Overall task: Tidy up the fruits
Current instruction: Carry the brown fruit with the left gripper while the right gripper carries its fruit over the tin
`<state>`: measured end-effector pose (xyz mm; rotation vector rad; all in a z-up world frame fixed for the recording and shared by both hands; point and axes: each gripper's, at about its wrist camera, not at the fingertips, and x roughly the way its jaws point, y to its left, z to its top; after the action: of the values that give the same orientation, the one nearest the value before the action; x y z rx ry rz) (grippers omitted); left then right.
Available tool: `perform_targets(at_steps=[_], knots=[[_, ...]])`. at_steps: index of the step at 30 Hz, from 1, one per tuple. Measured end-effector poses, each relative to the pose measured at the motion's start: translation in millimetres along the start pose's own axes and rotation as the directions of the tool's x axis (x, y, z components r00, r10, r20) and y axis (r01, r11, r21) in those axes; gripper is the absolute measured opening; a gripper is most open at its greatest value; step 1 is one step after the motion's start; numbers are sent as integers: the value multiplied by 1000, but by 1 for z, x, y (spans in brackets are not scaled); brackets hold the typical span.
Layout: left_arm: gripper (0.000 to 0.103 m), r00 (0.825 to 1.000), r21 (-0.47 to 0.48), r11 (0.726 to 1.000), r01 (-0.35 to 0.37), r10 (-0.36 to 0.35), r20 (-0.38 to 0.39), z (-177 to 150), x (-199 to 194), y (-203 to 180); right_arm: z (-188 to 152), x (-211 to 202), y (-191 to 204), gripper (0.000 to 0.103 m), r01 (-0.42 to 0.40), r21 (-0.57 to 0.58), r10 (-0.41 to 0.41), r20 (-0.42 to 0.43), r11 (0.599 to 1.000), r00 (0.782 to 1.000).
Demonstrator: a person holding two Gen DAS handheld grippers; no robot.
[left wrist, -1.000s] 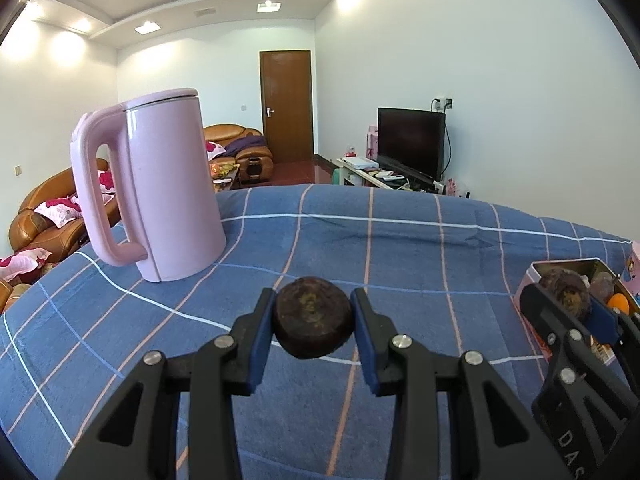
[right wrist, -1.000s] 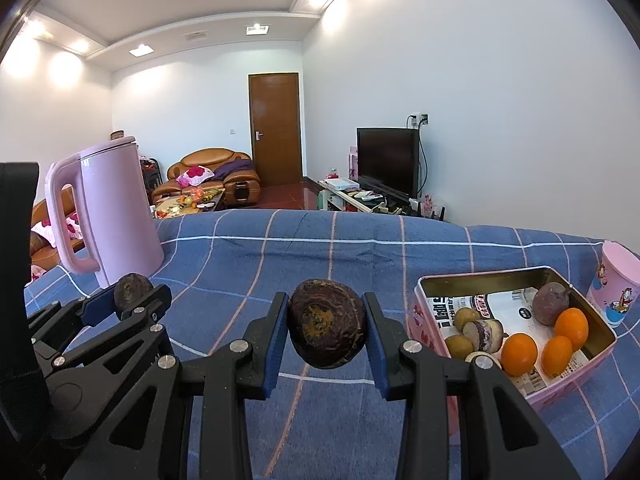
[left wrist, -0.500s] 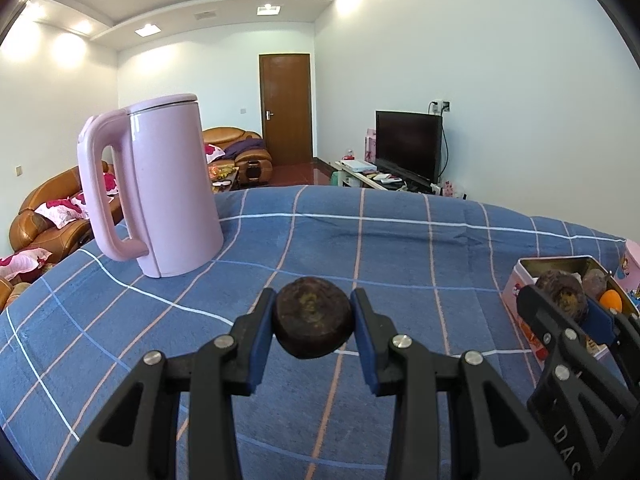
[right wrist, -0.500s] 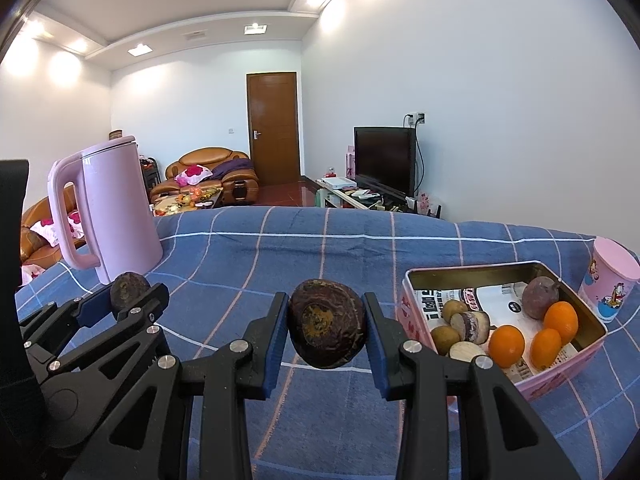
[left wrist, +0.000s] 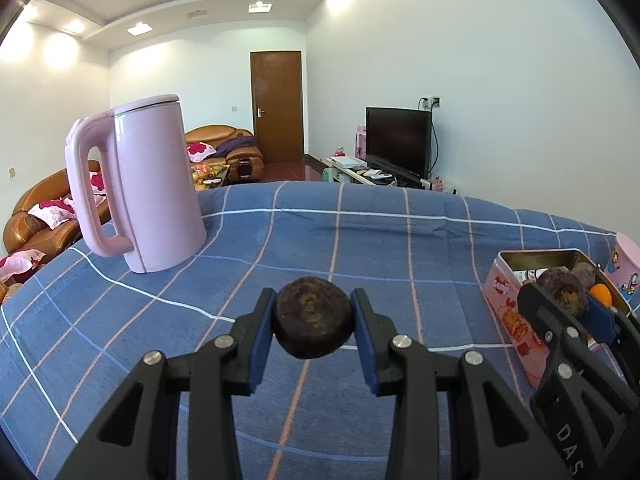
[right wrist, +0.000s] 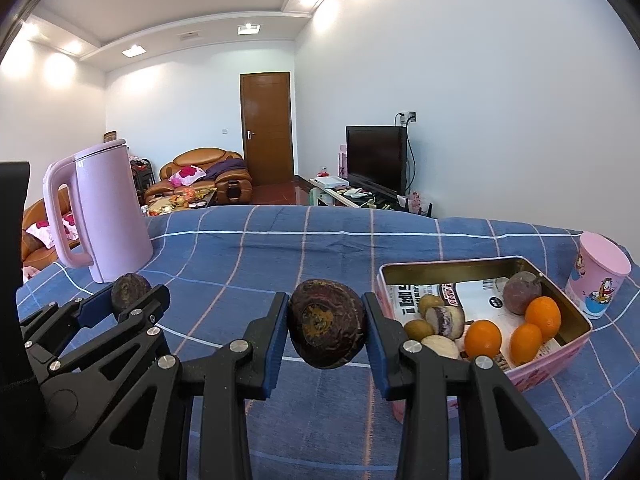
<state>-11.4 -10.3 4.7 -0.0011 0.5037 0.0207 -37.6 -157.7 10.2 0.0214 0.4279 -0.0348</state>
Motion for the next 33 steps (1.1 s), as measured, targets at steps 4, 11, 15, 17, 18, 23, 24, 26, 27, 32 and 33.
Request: perform_targets(at_steps=[4, 11, 15, 17, 18, 23, 24, 26, 27, 32, 33], knots=[[39, 1000, 3, 1000, 6, -6, 1, -1, -2, -4, -1, -3, -5, 39, 3, -5, -3, 4, 1000, 1000], [39, 1000, 17, 1000, 26, -26, -4, -3, -4, -19, -4, -12, -17, 39, 18, -25, -17, 17, 1000, 1000], [39, 999, 35, 998, 44, -44, -7, -4, -5, -33, -5, -15, -30, 39, 29, -24, -29, 17, 999, 999], [39, 998, 42, 998, 56, -55, -9, -5, -6, -40, -4, -15, -37, 39, 39, -19, -38, 17, 999, 999], [39, 998, 48, 997, 62, -61, -9, -5, -7, -45, -5, -16, -40, 39, 42, -18, -42, 17, 999, 999], [39, 997, 71, 994, 82, -82, -13, -6, -9, -63, -5, -20, -55, 39, 62, -11, -62, 18, 998, 998], [39, 996, 73, 994, 86, -85, -16, -6, -9, -66, -5, -20, -57, 39, 66, -12, -66, 19, 998, 998], [39, 995, 76, 992, 99, -97, -24, -6, -8, -73, -5, -20, -63, 39, 75, -13, -74, 19, 997, 997], [39, 994, 76, 992, 103, -102, -26, -6, -8, -76, -5, -21, -65, 39, 79, -13, -79, 20, 997, 997], [39, 992, 84, 989, 124, -121, -36, -7, -7, -89, -5, -23, -86, 39, 106, -6, -106, 20, 994, 994], [39, 992, 87, 988, 127, -124, -38, -7, -7, -92, -5, -23, -89, 39, 112, -4, -112, 20, 994, 994]])
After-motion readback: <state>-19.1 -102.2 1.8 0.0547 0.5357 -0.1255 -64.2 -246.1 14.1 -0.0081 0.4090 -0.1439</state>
